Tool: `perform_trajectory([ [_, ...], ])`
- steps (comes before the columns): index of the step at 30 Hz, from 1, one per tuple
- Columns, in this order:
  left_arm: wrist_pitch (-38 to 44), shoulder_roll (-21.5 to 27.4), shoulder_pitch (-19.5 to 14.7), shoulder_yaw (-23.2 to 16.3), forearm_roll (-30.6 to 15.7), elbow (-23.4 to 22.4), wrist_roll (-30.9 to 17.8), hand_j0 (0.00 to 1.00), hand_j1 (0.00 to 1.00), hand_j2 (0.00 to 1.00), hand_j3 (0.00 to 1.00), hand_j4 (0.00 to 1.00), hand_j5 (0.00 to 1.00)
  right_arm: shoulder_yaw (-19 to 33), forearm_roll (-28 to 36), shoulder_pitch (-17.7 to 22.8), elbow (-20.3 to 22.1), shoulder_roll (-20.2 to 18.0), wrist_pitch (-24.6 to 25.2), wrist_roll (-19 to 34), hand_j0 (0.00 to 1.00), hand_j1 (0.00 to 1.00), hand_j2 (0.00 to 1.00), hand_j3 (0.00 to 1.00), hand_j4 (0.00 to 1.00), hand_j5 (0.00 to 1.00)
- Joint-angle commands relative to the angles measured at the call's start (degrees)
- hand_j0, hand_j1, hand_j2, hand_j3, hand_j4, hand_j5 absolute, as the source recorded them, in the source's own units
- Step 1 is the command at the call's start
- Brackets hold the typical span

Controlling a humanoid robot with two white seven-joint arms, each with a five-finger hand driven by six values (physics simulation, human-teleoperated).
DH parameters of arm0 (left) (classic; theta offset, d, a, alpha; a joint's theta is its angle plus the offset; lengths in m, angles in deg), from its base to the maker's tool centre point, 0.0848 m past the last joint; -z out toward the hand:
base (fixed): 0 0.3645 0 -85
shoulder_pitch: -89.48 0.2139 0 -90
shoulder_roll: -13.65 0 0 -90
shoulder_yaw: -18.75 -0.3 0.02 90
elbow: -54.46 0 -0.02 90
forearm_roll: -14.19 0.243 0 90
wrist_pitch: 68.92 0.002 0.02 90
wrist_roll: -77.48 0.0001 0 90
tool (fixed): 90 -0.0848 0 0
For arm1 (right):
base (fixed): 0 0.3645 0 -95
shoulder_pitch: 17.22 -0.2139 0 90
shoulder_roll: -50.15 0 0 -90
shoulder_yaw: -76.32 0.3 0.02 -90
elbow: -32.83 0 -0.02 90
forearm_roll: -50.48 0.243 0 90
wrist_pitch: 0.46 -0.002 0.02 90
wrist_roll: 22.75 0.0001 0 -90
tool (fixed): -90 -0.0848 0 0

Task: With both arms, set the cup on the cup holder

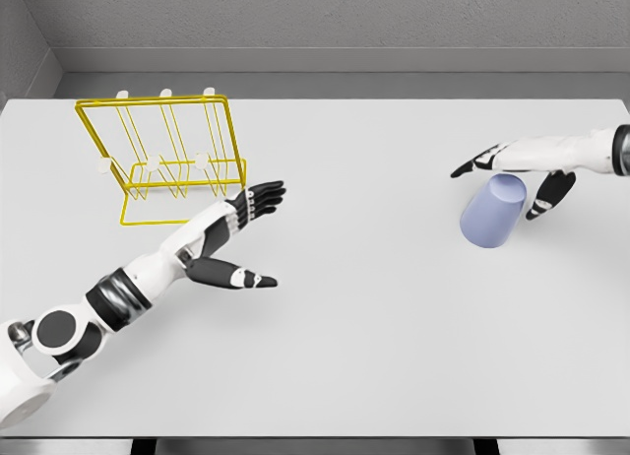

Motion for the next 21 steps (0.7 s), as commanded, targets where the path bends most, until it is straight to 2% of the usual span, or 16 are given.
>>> perform_trajectory([
  [1, -6.1, 2.6, 0.1, -0.5, 0.0, 1.3, -0.3, 1.00, 1.00, 1.00, 1.00, 1.00, 1.00, -0.6, 0.3, 0.0, 0.3, -0.1, 0.1, 0.0, 1.00, 1.00, 1.00, 1.00, 1.00, 1.00],
  [5, -6.4, 4.9, -0.2, -0.3, 0.2, 1.2, -2.0, 1.00, 1.00, 1.00, 1.00, 1.00, 1.00, -1.5, 0.3, 0.0, 0.3, -0.1, 0.1, 0.0, 1.00, 1.00, 1.00, 1.00, 1.00, 1.00],
  [16, -6.2, 4.6, -0.1, -0.1, 0.2, 1.1, -2.5, 1.00, 1.00, 1.00, 1.00, 1.00, 1.00, -1.5, 0.3, 0.0, 1.7, -0.1, 0.1, 0.0, 1.00, 1.00, 1.00, 1.00, 1.00, 1.00],
  [21, -6.2, 4.5, -0.2, -0.1, 0.2, 1.1, -2.5, 1.00, 1.00, 1.00, 1.00, 1.00, 1.00, -1.6, 0.3, 0.0, 1.7, -0.1, 0.1, 0.0, 0.96, 0.96, 0.96, 0.96, 0.96, 0.96],
])
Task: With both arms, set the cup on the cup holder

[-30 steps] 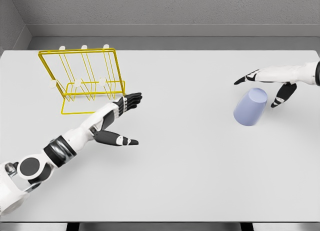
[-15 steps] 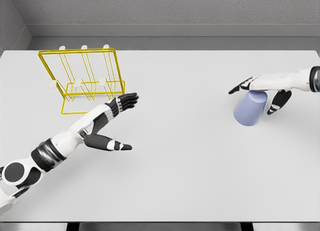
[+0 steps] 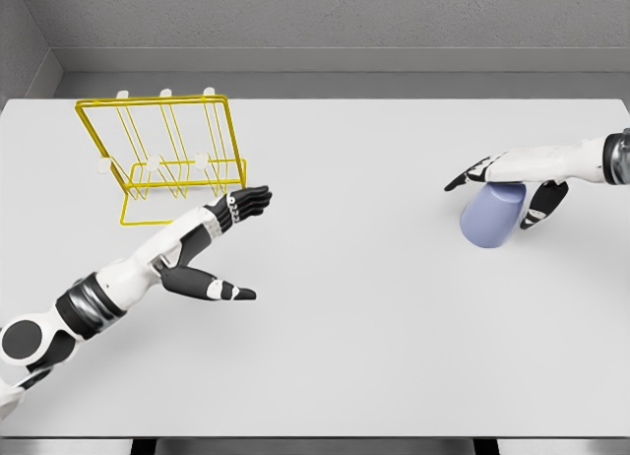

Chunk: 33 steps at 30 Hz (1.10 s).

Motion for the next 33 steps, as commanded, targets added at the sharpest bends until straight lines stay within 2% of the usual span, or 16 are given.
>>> perform_trajectory([
  [1, 0.0, 0.0, 0.0, 0.0, -0.1, 0.0, 0.0, 1.00, 1.00, 1.00, 1.00, 1.00, 1.00, -0.2, 0.3, 0.0, 0.1, 0.0, 0.1, 0.0, 0.94, 0.94, 0.94, 0.94, 0.94, 0.94],
  [5, 0.0, 0.2, 0.1, 0.1, -0.1, 0.0, 0.0, 1.00, 1.00, 1.00, 1.00, 1.00, 1.00, -0.2, 0.3, 0.2, 0.1, 0.0, 0.1, 0.0, 0.88, 0.88, 0.88, 0.88, 0.88, 0.88],
  [9, 0.0, 0.1, 0.1, 0.1, -0.1, 0.0, 0.0, 1.00, 1.00, 1.00, 1.00, 1.00, 1.00, -0.3, 0.3, 0.2, 0.0, 0.0, 0.1, 0.0, 0.76, 0.76, 0.76, 0.76, 0.76, 0.76],
  [19, 0.1, 0.3, 0.1, 0.2, 0.0, -0.1, 0.0, 1.00, 1.00, 1.00, 1.00, 1.00, 1.00, -1.1, 0.4, 0.4, 0.0, 0.1, 0.1, 0.0, 0.59, 0.59, 0.59, 0.59, 0.59, 0.59],
  [28, 0.1, 0.4, 0.2, 0.3, 0.0, 0.0, 0.0, 1.00, 1.00, 1.00, 1.00, 1.00, 1.00, -1.1, 0.7, 0.4, 0.2, 0.0, 0.1, 0.0, 0.56, 0.56, 0.56, 0.56, 0.56, 0.56],
  [33, 0.1, 0.4, 0.1, 0.3, 0.0, 0.0, 0.0, 1.00, 1.00, 1.00, 1.00, 1.00, 1.00, -1.0, 0.7, 0.2, 2.5, -0.2, 0.1, 0.0, 0.55, 0.55, 0.55, 0.55, 0.55, 0.55],
])
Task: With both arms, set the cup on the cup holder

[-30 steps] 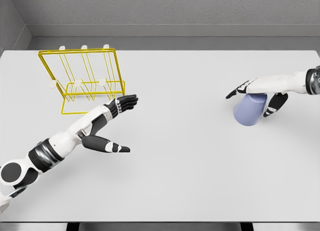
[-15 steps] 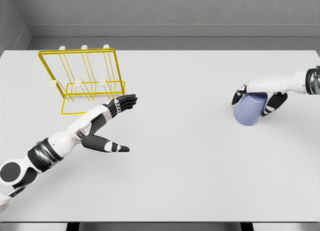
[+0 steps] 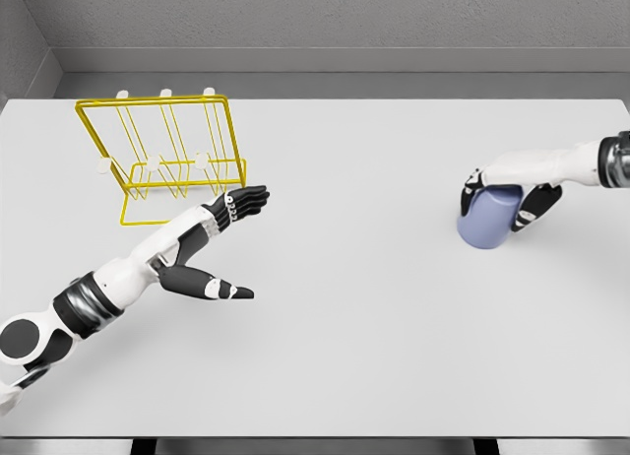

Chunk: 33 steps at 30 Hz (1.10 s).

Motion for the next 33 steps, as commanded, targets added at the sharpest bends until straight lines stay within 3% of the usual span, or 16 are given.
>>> perform_trajectory([
  [1, 0.0, 0.0, 0.0, 0.0, -0.1, 0.0, 0.0, 1.00, 1.00, 1.00, 1.00, 1.00, 1.00, -0.4, 0.1, 0.0, 1.0, 0.0, -0.4, 0.4, 0.55, 0.55, 0.55, 0.55, 0.55, 0.55],
  [13, 0.1, 0.0, -0.1, 0.1, -0.1, 0.0, 0.0, 1.00, 1.00, 1.00, 1.00, 1.00, 1.00, 0.3, 0.5, -1.4, 8.4, -2.3, -0.4, 0.4, 0.53, 0.53, 0.53, 0.53, 0.53, 0.53],
  [33, 0.4, 0.0, -0.1, 0.1, -0.1, -0.1, 0.0, 1.00, 1.00, 1.00, 1.00, 1.00, 1.00, 0.4, 0.7, -2.6, 16.7, 0.7, -0.4, 0.4, 0.51, 0.51, 0.51, 0.51, 0.51, 0.51],
])
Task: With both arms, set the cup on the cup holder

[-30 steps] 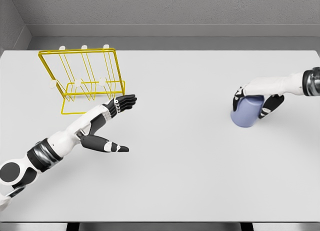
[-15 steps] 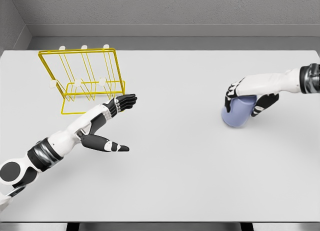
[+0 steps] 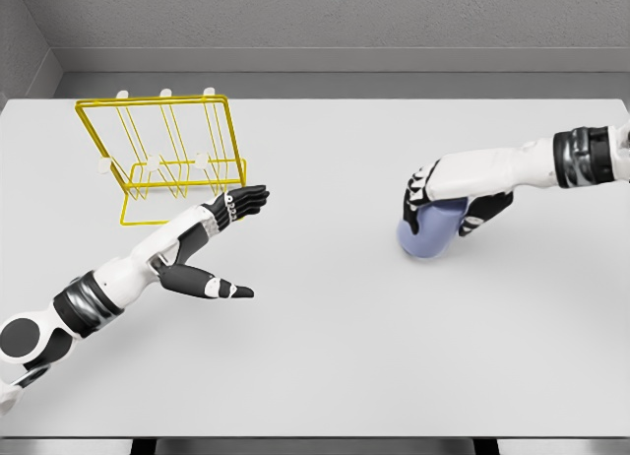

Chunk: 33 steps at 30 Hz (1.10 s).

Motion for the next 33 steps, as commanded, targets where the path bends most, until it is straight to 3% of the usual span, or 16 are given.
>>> perform_trajectory([
  [1, 0.0, 0.1, 0.0, 0.0, -0.1, 0.0, 0.0, 1.00, 1.00, 1.00, 1.00, 1.00, 1.00, 0.1, 0.4, 0.0, 0.8, 1.0, 0.1, -0.2, 0.51, 0.51, 0.51, 0.51, 0.51, 0.51],
  [5, 4.0, 0.2, 0.0, 0.3, -0.3, 0.0, 0.4, 1.00, 1.00, 1.00, 1.00, 1.00, 1.00, 0.1, 0.4, -0.1, 1.2, 2.6, 0.1, -0.2, 0.50, 0.50, 0.50, 0.50, 0.50, 0.50],
  [15, 3.5, 0.3, 0.1, 0.6, -0.2, 0.2, -0.1, 1.00, 1.00, 1.00, 1.00, 1.00, 1.00, 0.1, 0.4, -0.4, 2.0, 7.8, 0.1, -0.2, 0.50, 0.50, 0.50, 0.50, 0.50, 0.50],
  [21, 3.5, 0.3, 0.1, 0.6, -0.2, 0.1, -0.1, 1.00, 1.00, 1.00, 1.00, 1.00, 1.00, 0.0, 0.3, -0.3, 4.6, 10.7, 0.2, -0.2, 0.50, 0.50, 0.50, 0.50, 0.50, 0.50],
  [33, 3.8, 0.3, 0.1, 0.6, -0.1, -0.1, -0.1, 1.00, 1.00, 1.00, 1.00, 1.00, 1.00, -0.1, 0.0, -0.1, 4.2, 16.1, 3.8, -0.2, 0.50, 0.50, 0.50, 0.50, 0.50, 0.50],
])
